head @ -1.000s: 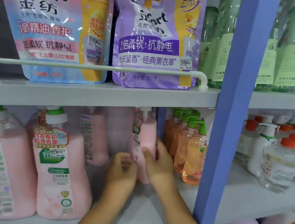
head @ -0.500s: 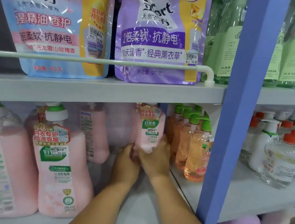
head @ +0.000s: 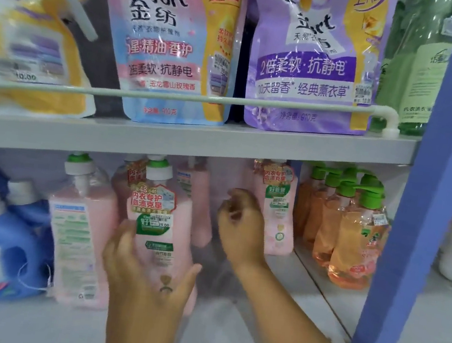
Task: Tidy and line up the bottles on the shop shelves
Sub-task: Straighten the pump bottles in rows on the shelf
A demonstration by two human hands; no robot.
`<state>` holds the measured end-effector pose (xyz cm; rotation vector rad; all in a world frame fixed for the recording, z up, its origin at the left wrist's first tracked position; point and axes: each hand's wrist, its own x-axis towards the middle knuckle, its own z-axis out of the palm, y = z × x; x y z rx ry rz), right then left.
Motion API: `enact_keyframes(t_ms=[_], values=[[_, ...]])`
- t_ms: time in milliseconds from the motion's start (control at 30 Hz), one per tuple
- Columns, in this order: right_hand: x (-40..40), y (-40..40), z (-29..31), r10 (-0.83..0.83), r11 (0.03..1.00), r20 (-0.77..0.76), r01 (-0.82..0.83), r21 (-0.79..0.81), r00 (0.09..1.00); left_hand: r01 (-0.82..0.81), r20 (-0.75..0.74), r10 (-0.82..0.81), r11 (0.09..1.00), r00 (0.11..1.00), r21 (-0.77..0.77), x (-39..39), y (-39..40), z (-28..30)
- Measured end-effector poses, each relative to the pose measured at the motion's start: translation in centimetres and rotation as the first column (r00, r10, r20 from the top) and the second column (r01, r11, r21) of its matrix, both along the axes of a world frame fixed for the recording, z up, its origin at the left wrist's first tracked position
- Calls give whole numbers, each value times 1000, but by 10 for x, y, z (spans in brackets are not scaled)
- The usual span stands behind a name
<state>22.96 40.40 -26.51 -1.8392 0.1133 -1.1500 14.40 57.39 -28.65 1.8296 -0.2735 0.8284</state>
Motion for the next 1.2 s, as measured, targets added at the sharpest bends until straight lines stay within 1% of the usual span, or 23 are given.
enact_keyframes(t_ms=[33, 67, 100, 133, 167, 233, 300, 333, 400, 433, 467, 533, 567, 633, 700, 733, 767, 867, 967, 1033, 1067, 1133, 1200], values=[[12, 10, 4, 115, 993, -148, -113, 27, 982, -13, -7, 14, 999, 1000, 31, 4, -3, -6], [21, 18, 10, 193, 981, -319, -184, 60, 928, -4, -47, 5, 1000, 999, 10, 6, -3, -8], [31, 24, 13, 283, 959, -425, -254, 123, 860, 26, -89, -29, 999, 996, -34, 7, -1, -8], [40, 28, 14, 373, 928, -446, -320, 191, 814, 47, -92, -53, 997, 994, -65, 10, 2, -8], [47, 31, 10, 423, 906, -422, -356, 231, 802, 66, -84, -73, 995, 994, -74, 11, 5, -8], [51, 36, 5, 345, 937, -390, -293, 188, 853, 87, -76, -93, 993, 993, -85, 12, 10, -7], [46, 44, 0, 109, 994, -444, -96, 52, 889, 77, -123, -89, 992, 988, -104, 11, 9, -7], [40, 47, -2, -42, 999, -455, 26, -41, 890, 76, -141, -91, 991, 986, -107, 11, 9, -7], [32, 50, -10, -302, 950, -420, 231, -211, 856, 91, -163, -107, 991, 981, -102, 12, 9, -7], [29, 48, -12, -359, 927, -384, 276, -253, 851, 105, -169, -121, 989, 978, -99, 14, 10, -8], [27, 44, -16, -352, 927, -327, 277, -253, 877, 115, -168, -131, 988, 977, -98, 15, 11, -9], [24, 35, -20, -231, 967, -205, 200, -161, 951, 132, -144, -145, 987, 979, -96, 17, 14, -14], [25, 30, -20, -176, 980, -176, 156, -120, 969, 134, -131, -147, 986, 980, -103, 17, 14, -17], [34, 22, -22, -73, 996, -211, 63, -57, 975, 124, -107, -139, 983, 985, -134, 17, 13, -22], [46, 19, -23, 38, 998, -325, -16, 69, 945, 113, -53, -122, 982, 991, -149, 15, 13, -24], [52, 19, -23, 29, 996, -359, 4, 92, 933, 119, -28, -125, 980, 992, -160, 13, 13, -23], [59, 21, -24, -22, 996, -380, 54, 73, 925, 130, -12, -134, 976, 991, -176, 11, 13, -21], [75, 32, -23, -228, 972, -405, 231, -41, 886, 147, -26, -155, 971, 988, -188, 9, 13, -19], [77, 44, -19, -414, 910, -314, 387, -146, 854, 124, -51, -135, 975, 989, -185, 9, 12, -19], [75, 46, -13, -340, 939, -341, 301, -165, 876, 100, -88, -116, 981, 989, -169, 11, 11, -19], [76, 45, -11, -337, 941, -343, 297, -165, 877, 90, -105, -107, 984, 989, -155, 13, 12, -20], [80, 45, -11, -384, 921, -338, 333, -200, 859, 83, -122, -99, 988, 988, -132, 17, 13, -21], [83, 46, -15, -425, 903, -287, 379, -204, 858, 72, -109, -87, 989, 990, -131, 18, 13, -21]])
